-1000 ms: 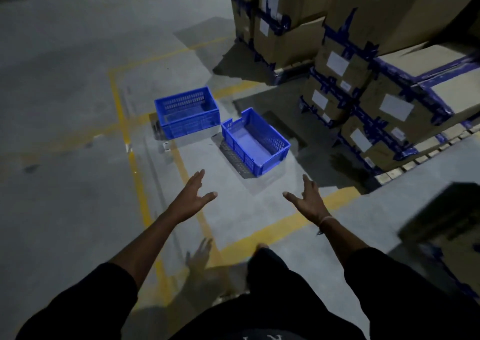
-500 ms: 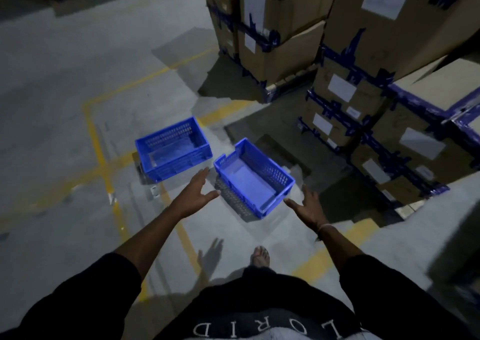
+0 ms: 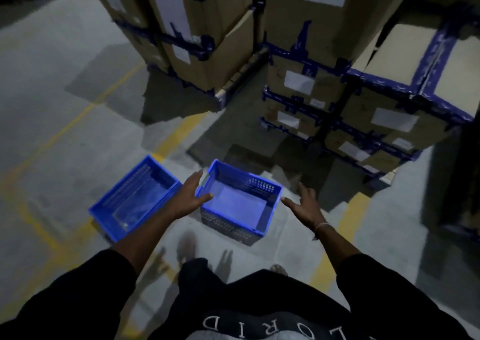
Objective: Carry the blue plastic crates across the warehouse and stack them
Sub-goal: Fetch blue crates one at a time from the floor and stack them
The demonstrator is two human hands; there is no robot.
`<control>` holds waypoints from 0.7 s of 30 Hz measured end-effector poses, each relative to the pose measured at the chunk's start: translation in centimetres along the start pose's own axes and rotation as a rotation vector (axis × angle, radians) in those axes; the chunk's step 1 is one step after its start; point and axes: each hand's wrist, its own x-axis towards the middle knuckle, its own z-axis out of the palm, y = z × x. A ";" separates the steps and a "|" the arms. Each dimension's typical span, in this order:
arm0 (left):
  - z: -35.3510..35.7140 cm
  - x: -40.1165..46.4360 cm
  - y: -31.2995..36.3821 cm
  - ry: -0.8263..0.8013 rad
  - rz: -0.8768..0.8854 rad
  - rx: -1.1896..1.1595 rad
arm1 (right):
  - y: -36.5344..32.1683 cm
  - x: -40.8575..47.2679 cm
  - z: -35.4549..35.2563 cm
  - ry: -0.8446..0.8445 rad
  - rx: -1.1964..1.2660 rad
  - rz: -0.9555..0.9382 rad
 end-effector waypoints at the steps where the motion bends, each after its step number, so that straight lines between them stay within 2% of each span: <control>1: -1.2 1.4 -0.9 -0.033 0.013 0.015 | -0.6 0.4 0.9 0.018 0.009 0.030; 7: -7.3 10.1 -7.4 -0.211 0.109 0.112 | -1.9 3.5 8.6 0.161 0.043 0.191; 11: -8.9 15.8 -12.9 -0.312 0.122 0.193 | -1.7 6.3 14.3 0.202 0.147 0.301; 16: -5.7 23.2 -19.5 -0.344 0.123 0.210 | 1.8 12.8 20.5 0.189 0.188 0.375; 21: 0.7 32.0 -27.4 -0.347 0.117 0.225 | 9.1 21.7 26.7 0.222 0.167 0.417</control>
